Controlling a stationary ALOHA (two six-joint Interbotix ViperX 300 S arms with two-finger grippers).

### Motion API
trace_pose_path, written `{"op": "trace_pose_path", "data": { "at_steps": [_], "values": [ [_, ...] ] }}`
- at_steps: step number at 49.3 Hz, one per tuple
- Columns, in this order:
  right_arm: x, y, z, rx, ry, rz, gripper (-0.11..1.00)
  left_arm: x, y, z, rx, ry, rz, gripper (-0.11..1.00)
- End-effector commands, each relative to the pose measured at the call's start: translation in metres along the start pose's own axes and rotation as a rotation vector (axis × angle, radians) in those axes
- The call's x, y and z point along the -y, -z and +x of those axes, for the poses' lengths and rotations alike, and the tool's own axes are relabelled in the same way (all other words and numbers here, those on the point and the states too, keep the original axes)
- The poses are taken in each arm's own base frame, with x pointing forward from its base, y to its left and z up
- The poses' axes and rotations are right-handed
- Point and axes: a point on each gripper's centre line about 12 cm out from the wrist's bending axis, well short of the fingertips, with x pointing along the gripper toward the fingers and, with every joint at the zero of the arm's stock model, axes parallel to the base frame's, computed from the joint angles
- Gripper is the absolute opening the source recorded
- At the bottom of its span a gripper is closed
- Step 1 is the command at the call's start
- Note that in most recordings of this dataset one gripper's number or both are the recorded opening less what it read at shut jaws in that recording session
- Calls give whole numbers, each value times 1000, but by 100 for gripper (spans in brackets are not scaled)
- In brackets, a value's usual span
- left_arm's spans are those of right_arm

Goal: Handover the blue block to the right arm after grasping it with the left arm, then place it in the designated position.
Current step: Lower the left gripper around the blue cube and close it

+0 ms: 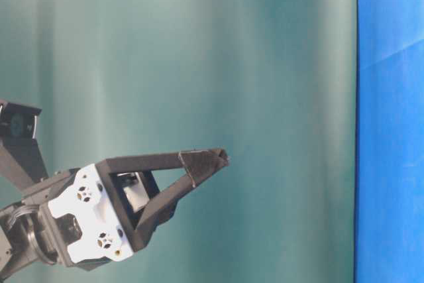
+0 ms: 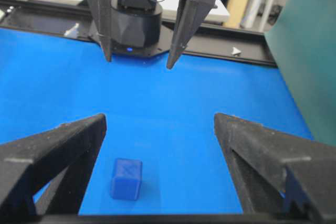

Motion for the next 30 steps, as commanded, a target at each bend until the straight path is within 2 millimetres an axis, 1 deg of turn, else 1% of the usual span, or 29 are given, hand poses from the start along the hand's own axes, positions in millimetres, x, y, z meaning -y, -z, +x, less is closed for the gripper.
{"op": "trace_pose_path", "data": {
  "at_steps": [1, 9, 14, 21, 30],
  "values": [
    [1, -11, 2, 26, 3, 1, 98, 1, -8, -17, 51, 0, 1, 93],
    [1, -11, 2, 26, 3, 1, 98, 0, -8, -15, 54, 0, -2, 93],
    [1, -11, 2, 26, 3, 1, 98, 1, -6, -10, 64, 1, -4, 93],
    [1, -9, 3, 21, 3, 1, 98, 3, 3, 10, 61, 3, 2, 93],
    [1, -9, 3, 20, 3, 0, 98, 4, 23, 43, 23, 6, 3, 93]
  ]
}}
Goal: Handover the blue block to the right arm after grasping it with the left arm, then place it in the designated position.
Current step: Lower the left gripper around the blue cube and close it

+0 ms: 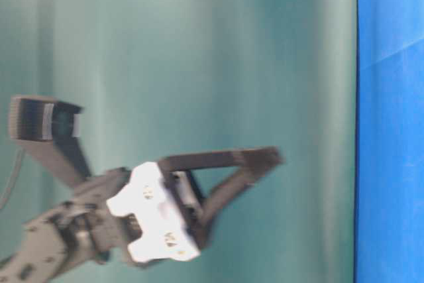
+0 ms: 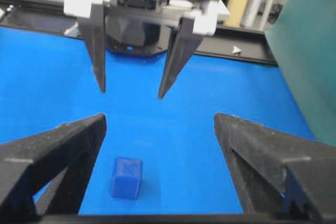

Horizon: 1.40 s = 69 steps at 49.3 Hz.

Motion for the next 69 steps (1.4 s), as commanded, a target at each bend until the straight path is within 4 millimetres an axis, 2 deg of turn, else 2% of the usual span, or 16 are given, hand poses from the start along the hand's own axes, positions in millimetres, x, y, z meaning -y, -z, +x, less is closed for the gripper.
{"op": "trace_pose_path", "data": {
  "at_steps": [1, 10, 15, 27, 45, 54, 69],
  "values": [
    [0, -10, 3, 25, 1, -2, 98, 1, 0, 2, 31, 0, 5, 93],
    [0, -8, 3, 18, 1, 0, 98, 1, 19, 43, 2, 0, 7, 93],
    [0, -8, 4, 14, 1, 0, 98, 1, 27, 59, -6, 0, 5, 93],
    [1, -4, 6, 2, 6, 0, 98, 0, 40, 83, 22, -2, 11, 93],
    [4, -2, 7, -6, 17, 0, 98, -4, 66, 122, -49, -6, 8, 93],
    [4, -1, 8, -14, 17, 0, 98, -5, 72, 131, -49, -8, 4, 93],
    [4, 0, 8, -17, 17, 0, 98, -4, 71, 130, -47, -7, 4, 93]
  ]
}}
